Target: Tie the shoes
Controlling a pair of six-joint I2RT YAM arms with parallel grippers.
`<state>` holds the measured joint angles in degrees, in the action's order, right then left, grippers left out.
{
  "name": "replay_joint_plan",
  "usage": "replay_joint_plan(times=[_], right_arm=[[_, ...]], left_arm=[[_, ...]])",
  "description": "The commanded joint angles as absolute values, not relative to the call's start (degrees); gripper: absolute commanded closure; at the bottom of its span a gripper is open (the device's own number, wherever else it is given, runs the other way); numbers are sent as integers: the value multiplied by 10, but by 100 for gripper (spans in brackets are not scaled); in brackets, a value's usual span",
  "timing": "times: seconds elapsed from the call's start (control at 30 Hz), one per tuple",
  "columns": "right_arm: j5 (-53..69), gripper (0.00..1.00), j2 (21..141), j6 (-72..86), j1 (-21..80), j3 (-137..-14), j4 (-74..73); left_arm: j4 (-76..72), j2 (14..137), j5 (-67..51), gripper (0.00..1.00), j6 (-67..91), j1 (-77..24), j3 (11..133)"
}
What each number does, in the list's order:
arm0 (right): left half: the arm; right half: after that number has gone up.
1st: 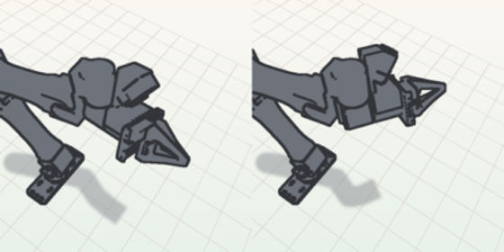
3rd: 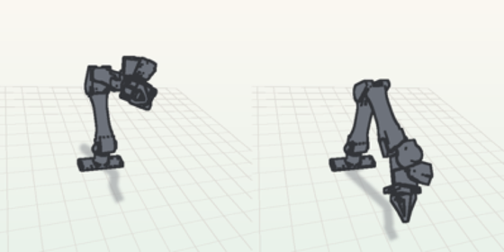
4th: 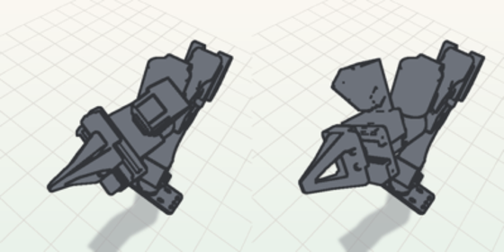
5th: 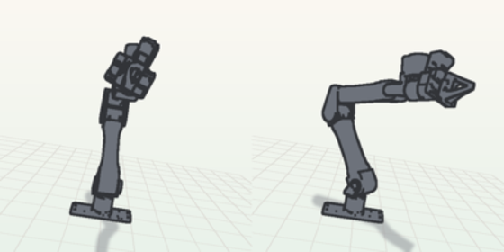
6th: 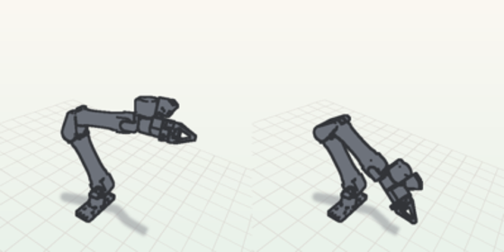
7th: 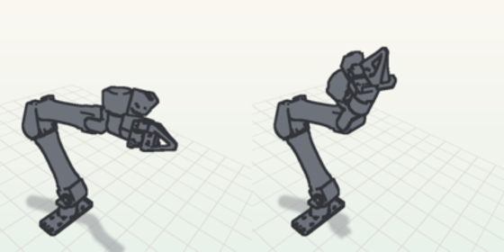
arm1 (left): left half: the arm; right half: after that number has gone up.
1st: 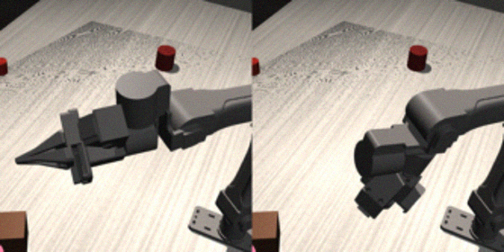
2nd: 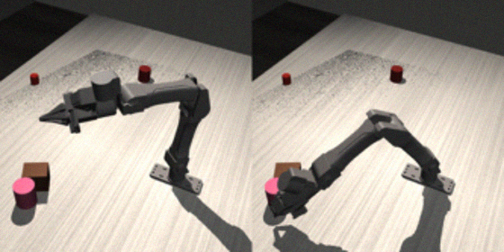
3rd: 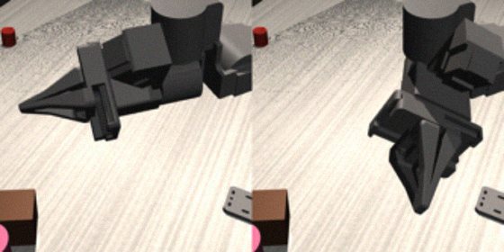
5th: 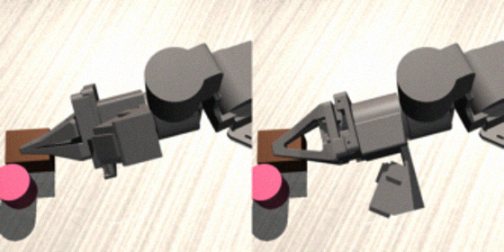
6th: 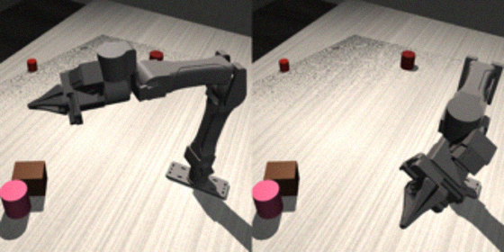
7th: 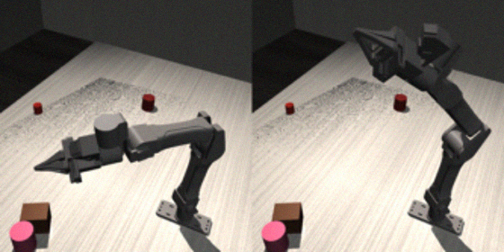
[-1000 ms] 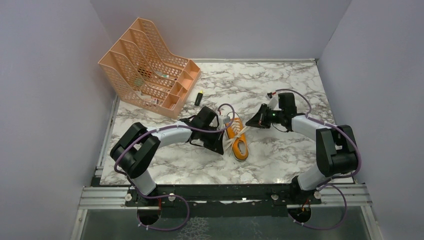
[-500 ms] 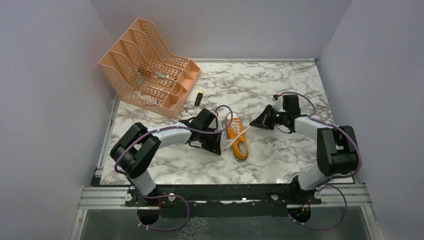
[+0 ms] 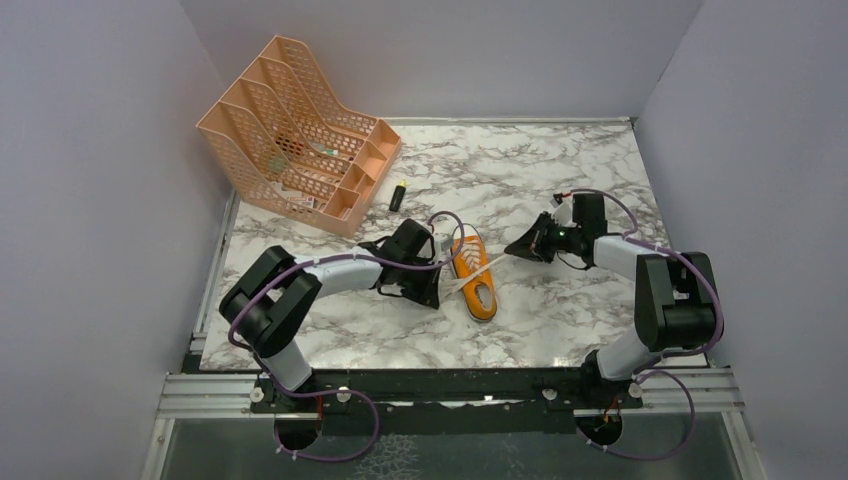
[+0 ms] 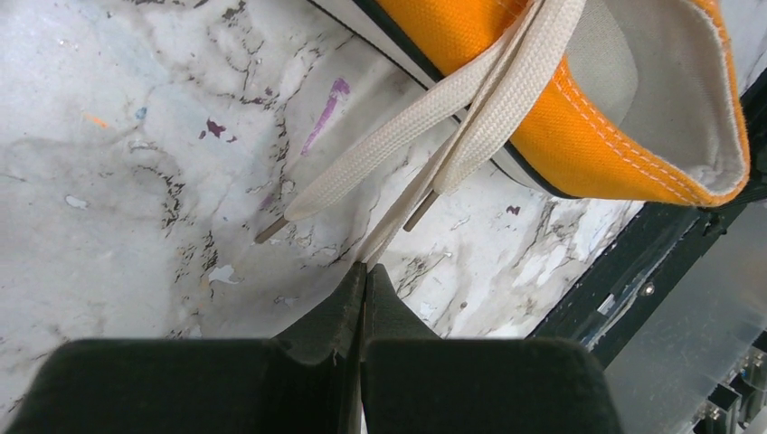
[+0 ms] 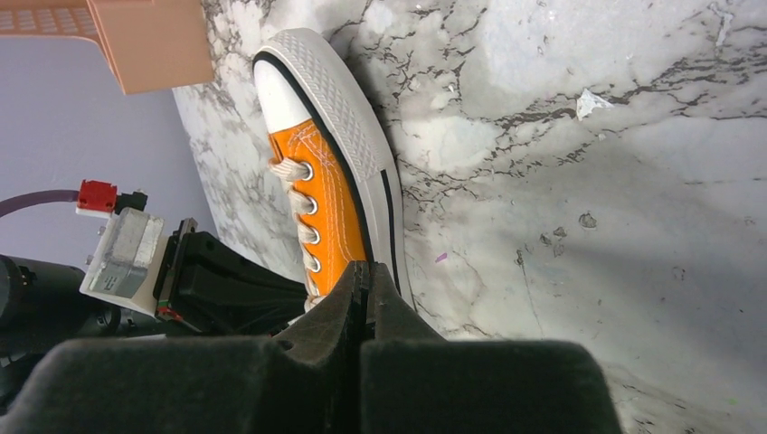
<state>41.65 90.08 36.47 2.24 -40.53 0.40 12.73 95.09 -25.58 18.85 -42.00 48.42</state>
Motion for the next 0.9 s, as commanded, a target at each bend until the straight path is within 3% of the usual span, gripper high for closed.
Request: replay_joint_plan(times=[0.0, 0.87], right_arm=[[393, 100, 904, 361, 2, -396, 54], [415, 100, 907, 375, -63, -363, 89]], left_arm=[[212, 935, -205, 100, 174, -417, 446], [227, 905, -144, 100, 194, -413, 395]])
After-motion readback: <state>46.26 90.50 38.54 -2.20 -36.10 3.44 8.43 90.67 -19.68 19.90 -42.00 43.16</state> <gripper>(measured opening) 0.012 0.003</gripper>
